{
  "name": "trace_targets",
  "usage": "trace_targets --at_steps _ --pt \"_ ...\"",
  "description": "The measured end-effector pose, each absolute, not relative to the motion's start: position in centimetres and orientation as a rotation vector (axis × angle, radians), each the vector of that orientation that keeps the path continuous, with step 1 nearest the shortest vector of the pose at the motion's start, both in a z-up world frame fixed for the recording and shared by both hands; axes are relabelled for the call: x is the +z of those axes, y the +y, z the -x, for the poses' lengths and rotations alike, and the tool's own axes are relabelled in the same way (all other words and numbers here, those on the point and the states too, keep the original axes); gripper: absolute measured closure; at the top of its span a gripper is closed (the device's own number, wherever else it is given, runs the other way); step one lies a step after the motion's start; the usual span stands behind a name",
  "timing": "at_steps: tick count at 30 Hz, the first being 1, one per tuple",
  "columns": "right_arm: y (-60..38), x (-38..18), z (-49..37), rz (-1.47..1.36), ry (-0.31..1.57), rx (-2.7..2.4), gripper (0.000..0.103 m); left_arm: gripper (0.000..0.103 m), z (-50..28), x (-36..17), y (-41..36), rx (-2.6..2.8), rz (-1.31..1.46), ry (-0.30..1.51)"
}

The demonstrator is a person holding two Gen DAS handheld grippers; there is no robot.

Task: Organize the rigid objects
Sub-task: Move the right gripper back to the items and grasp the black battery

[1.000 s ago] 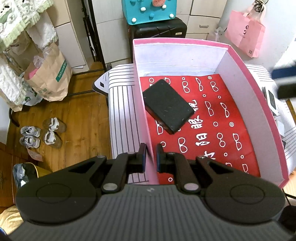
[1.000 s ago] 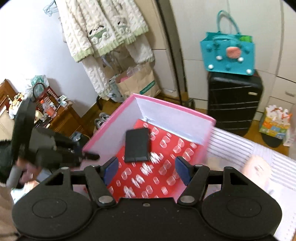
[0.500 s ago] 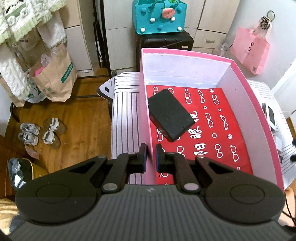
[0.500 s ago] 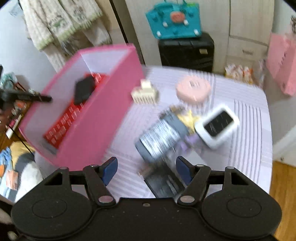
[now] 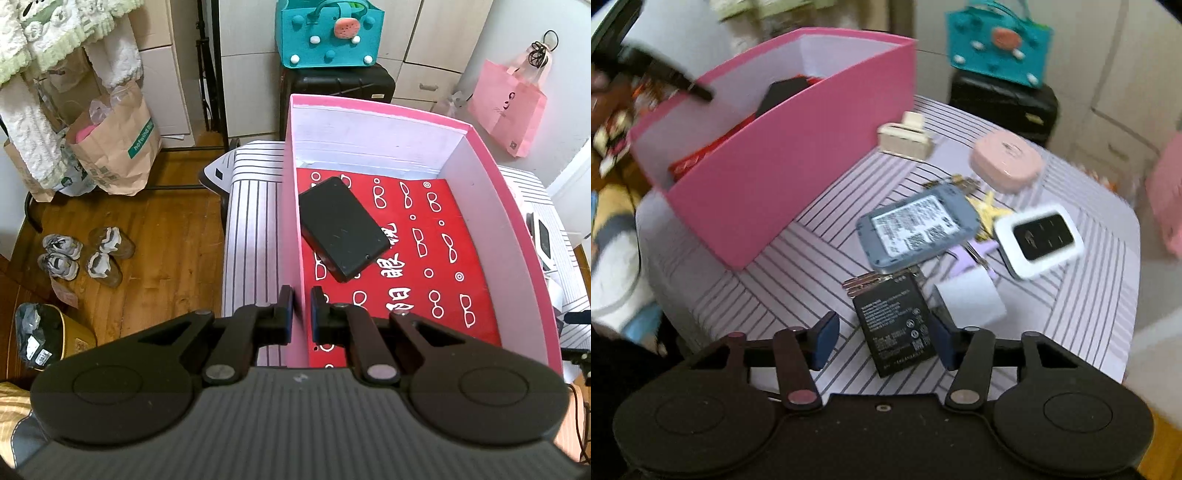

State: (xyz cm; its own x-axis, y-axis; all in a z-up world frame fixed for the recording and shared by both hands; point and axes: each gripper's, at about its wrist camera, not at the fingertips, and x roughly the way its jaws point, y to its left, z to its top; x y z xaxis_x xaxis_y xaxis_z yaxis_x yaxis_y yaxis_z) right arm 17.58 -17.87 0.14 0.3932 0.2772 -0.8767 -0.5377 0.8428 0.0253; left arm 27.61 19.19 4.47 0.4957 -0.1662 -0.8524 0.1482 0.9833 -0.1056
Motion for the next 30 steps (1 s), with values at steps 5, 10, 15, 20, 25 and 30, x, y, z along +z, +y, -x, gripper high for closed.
trace_targets --at_steps 5,10,15,20,25,30 --pt "-17.3 -1.0 -18.0 0.380 1.031 0.537 0.046 0.094 -27.5 4.5 19.2 -0.185 0.021 1.034" --pt "-16.8 -1.8 -17.8 0.453 1.029 0.571 0.046 0.094 -27.5 4.5 19.2 -0.182 0.021 1.034" --pt "-16.5 -2.1 -17.6 0.471 1.029 0.612 0.047 0.094 -27.5 4.5 19.2 -0.181 0.024 1.033" --pt "-16.5 -2.0 -18.3 0.386 1.066 0.561 0.048 0.094 -27.5 4.6 19.3 -0.181 0.024 1.032" --pt "-16.9 -2.0 -19.3 0.247 1.094 0.506 0.048 0.094 -27.5 4.6 19.3 -0.182 0.025 1.031" --pt "-16.1 -2.4 -18.6 0.335 1.089 0.555 0.042 0.094 -27.6 4.7 19.3 -0.185 0.027 1.035"
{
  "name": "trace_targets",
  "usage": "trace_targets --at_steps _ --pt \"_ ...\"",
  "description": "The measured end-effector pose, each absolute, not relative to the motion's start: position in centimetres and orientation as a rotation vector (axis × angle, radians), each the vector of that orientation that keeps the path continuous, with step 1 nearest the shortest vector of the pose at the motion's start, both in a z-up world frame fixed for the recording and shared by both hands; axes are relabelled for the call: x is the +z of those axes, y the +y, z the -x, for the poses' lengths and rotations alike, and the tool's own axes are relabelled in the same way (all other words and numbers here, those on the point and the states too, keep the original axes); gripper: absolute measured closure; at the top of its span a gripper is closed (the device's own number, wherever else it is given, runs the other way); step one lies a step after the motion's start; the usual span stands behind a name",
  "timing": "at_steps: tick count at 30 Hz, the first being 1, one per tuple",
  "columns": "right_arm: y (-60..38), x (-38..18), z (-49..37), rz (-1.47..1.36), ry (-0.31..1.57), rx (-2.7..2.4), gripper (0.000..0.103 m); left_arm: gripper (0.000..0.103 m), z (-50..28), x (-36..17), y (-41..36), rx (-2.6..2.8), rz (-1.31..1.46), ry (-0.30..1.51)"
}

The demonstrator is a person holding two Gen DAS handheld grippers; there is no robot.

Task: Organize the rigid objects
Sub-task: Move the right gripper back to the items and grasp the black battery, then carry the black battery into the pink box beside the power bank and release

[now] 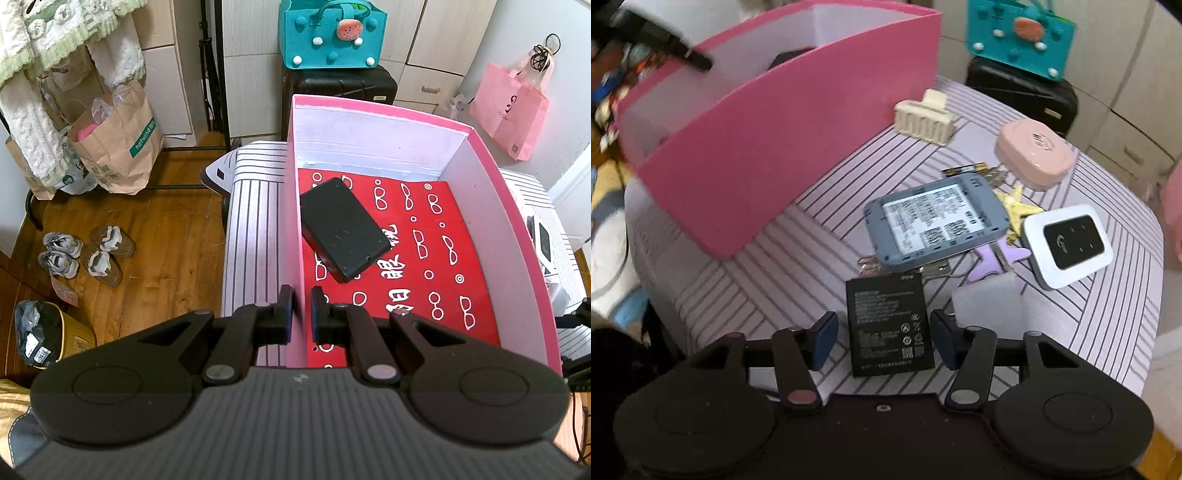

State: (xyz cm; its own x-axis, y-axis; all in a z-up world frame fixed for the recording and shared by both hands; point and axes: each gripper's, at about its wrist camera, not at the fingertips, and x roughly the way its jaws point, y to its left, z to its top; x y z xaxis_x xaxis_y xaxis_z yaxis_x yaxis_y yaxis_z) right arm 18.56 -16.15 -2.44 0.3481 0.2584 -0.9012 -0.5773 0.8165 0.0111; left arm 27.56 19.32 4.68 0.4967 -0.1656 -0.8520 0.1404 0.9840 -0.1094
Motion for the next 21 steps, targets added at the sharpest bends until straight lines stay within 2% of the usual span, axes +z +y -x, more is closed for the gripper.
trace_targets --at_steps 4,5,6,7,21 --pt "-16.7 -2.6 -19.2 0.274 1.105 0.572 0.036 0.094 -27.5 4.7 19.2 -0.188 0.020 1.031" --pt "-16.6 -2.6 -19.2 0.284 1.092 0.562 0.040 0.094 -27.6 4.6 19.2 -0.189 0.022 1.031" --pt "-16.4 -2.6 -19.1 0.291 1.086 0.559 0.048 0.094 -27.5 4.6 19.3 -0.188 0.024 1.032" --pt "-16.5 -2.5 -19.3 0.277 1.089 0.551 0.048 0.094 -27.5 4.6 19.2 -0.187 0.024 1.033" --pt "-17.4 -0.2 -20.3 0.138 1.092 0.480 0.049 0.094 -27.4 4.3 19.4 -0.191 0.033 1.046"
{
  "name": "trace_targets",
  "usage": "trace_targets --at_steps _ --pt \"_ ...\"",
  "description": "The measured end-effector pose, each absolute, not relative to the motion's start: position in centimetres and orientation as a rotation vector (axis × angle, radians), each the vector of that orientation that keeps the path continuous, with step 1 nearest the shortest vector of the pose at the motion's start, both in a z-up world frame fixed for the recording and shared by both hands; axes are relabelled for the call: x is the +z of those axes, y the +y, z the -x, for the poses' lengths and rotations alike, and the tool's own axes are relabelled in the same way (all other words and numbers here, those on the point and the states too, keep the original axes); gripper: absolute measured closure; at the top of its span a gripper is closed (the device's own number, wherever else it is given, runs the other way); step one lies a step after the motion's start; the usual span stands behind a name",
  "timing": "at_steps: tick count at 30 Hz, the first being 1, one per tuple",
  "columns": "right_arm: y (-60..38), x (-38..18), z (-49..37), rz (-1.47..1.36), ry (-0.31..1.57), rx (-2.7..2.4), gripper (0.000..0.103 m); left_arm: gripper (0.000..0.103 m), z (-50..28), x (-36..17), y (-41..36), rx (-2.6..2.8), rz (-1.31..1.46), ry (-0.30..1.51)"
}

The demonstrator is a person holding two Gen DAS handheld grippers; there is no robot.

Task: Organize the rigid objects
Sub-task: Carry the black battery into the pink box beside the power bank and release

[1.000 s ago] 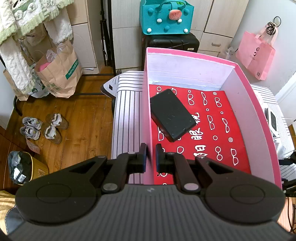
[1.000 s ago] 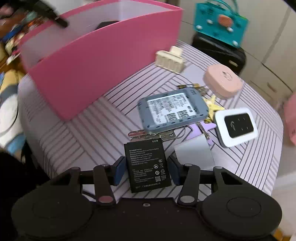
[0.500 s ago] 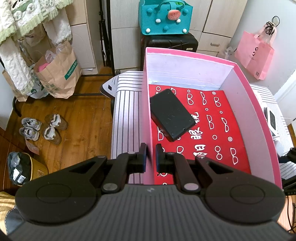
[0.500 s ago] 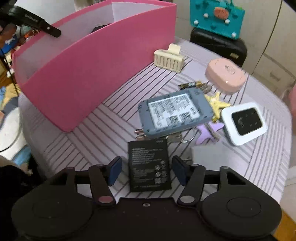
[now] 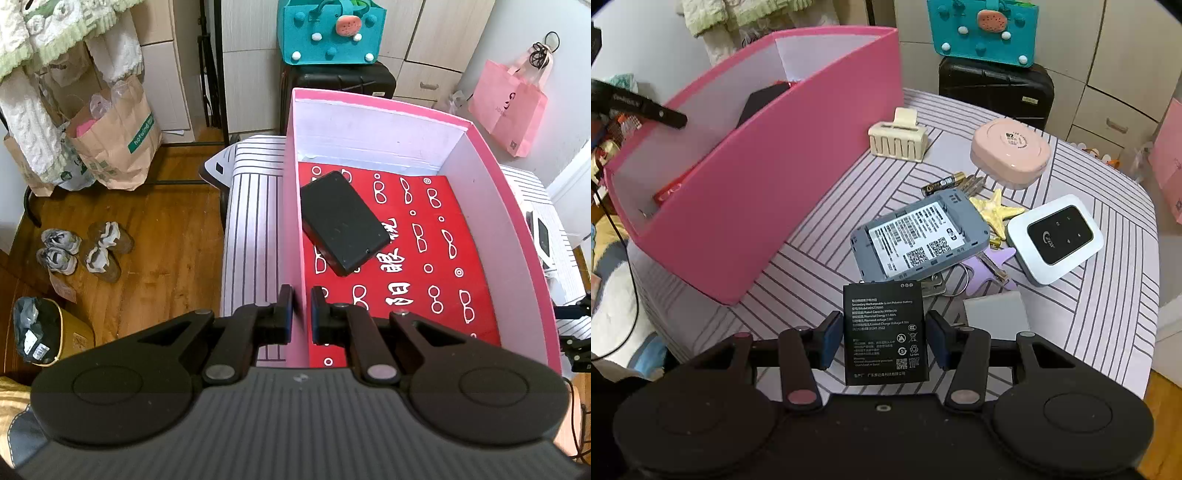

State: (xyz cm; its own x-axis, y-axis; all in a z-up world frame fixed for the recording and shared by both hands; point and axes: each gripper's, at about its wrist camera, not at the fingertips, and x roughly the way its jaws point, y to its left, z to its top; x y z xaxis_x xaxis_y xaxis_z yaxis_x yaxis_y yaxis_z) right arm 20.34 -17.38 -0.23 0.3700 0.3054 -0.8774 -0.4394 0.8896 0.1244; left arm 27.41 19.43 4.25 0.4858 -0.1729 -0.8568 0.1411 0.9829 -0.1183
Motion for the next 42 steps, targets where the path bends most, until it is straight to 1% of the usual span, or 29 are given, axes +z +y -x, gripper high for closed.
trace_targets --at_steps 8,12,18,21,25,31,37,42 --pt "-17.3 3.5 -20.9 0.101 1.034 0.496 0.049 0.094 -27.2 4.3 19.2 -0.194 0.011 1.052" --pt "-16.0 6.5 -21.4 0.120 0.956 0.535 0.049 0.095 -26.9 4.9 18.9 -0.200 -0.026 1.038" --pt "-12.3 11.1 -22.6 0.168 0.819 0.634 0.049 0.097 -26.7 5.3 19.5 -0.200 0.014 1.017" --pt "-9.7 12.0 -23.6 0.221 0.794 0.704 0.049 0.097 -26.7 5.5 19.5 -0.199 0.020 1.015" --pt "-5.6 11.3 -25.9 0.287 0.813 0.774 0.049 0.097 -26.7 5.4 19.3 -0.198 0.011 1.010" --pt "-0.6 7.9 -31.6 0.301 0.912 0.757 0.049 0.097 -26.6 5.1 19.4 -0.196 0.013 1.007" --pt "1.5 4.3 -36.6 0.297 1.023 0.667 0.049 0.097 -26.7 5.1 19.8 -0.204 0.028 1.016" --pt "2.1 2.1 -37.9 0.299 1.104 0.606 0.048 0.097 -26.8 5.1 19.9 -0.209 0.028 1.015"
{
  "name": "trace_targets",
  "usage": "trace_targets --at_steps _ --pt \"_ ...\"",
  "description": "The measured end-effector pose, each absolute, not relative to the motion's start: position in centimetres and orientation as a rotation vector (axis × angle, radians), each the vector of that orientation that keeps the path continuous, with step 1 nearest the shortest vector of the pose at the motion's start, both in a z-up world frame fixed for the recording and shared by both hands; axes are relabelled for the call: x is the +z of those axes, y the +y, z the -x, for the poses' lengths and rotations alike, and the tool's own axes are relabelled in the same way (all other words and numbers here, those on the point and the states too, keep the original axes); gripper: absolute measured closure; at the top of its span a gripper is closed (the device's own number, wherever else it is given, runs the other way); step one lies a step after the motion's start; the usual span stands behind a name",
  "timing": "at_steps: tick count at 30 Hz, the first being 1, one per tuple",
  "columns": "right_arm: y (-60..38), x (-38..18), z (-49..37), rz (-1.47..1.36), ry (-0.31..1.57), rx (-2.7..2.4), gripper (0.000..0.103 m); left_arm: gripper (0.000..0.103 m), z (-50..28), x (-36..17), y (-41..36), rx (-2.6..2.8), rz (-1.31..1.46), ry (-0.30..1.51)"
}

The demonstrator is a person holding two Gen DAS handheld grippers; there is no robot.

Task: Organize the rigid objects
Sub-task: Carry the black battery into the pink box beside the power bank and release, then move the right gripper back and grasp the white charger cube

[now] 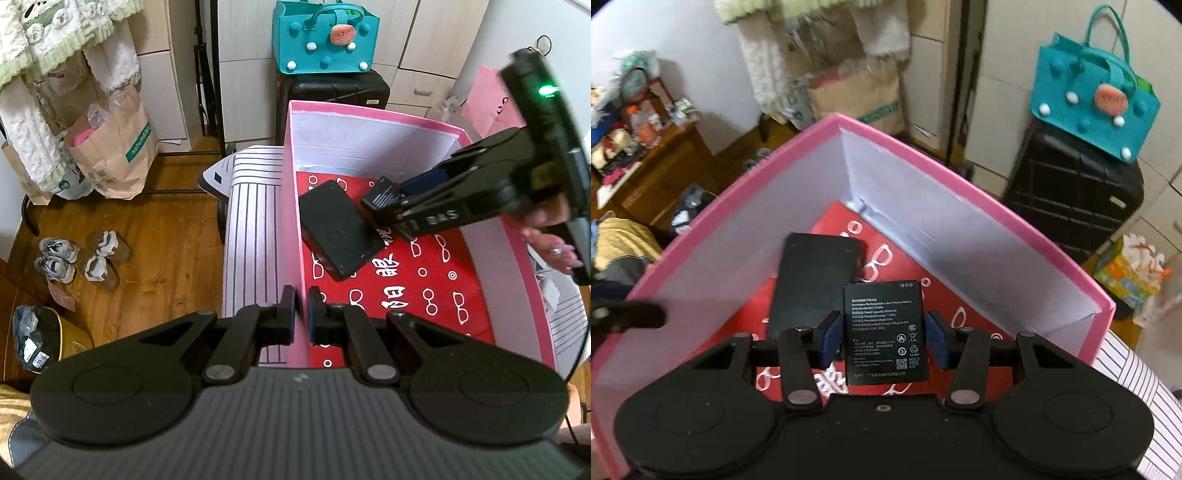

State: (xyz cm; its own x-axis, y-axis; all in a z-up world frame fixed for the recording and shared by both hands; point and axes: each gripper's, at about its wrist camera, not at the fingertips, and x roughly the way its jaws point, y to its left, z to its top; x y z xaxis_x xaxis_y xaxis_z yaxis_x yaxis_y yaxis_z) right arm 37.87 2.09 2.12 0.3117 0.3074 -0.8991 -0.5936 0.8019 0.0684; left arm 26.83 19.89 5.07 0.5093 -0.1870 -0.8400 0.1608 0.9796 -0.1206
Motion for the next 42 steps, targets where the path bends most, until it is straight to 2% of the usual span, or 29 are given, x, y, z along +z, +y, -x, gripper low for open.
trace_targets --at_steps 8,27,42 --pt "0.1 3.3 -37.8 0.129 1.119 0.620 0.048 0.097 -26.8 5.0 20.0 -0.209 0.036 1.012" --pt "-14.5 12.7 -26.1 -0.024 1.058 0.550 0.046 0.097 -26.4 5.0 19.4 -0.193 0.019 0.997" --pt "-23.1 10.4 -17.6 0.046 1.204 0.239 0.046 0.097 -26.0 5.3 19.4 -0.198 0.006 0.999"
